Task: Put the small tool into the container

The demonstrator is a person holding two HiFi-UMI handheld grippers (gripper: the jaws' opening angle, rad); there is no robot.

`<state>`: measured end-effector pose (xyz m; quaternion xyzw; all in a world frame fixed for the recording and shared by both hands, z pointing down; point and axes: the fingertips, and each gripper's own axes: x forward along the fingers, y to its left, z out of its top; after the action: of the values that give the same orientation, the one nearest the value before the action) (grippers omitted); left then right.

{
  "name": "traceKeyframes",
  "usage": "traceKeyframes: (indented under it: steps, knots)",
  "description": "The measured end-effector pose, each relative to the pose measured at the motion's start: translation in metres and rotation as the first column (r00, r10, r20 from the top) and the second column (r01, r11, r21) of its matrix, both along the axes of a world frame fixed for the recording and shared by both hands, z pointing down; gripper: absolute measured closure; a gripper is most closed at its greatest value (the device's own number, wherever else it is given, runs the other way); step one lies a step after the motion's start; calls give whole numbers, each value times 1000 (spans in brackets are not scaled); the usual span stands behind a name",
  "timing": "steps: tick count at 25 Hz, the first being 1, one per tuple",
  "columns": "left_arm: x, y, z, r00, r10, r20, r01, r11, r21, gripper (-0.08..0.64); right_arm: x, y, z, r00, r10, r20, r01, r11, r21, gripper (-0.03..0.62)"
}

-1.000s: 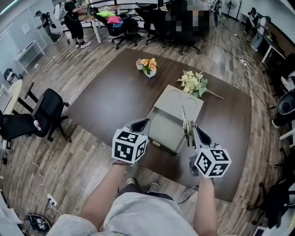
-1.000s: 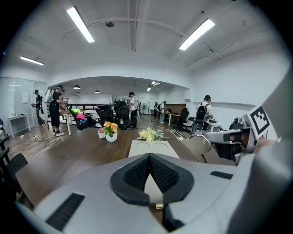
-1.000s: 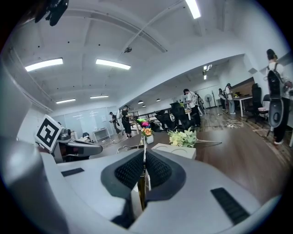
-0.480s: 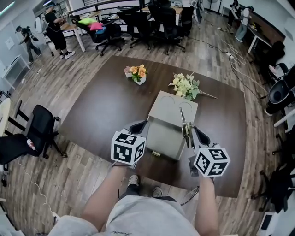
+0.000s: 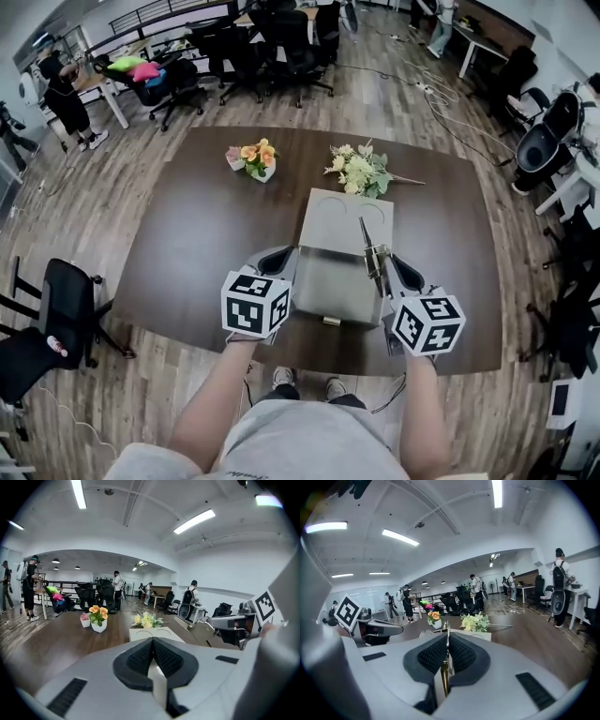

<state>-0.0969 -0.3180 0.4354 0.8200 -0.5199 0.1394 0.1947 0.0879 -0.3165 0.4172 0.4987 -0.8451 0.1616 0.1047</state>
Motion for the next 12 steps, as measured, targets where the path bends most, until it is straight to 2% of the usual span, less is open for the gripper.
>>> traceKeyframes:
  steps: [7, 12]
  knots:
    - [-7, -8, 7, 996, 86, -20, -86, 996, 4, 561, -6, 7, 6, 996, 81, -47, -81, 997, -4, 580]
    - [-12, -12, 10, 991, 130, -25, -130, 992, 4, 561, -13, 10, 11, 991, 107, -79, -108, 994, -10, 580]
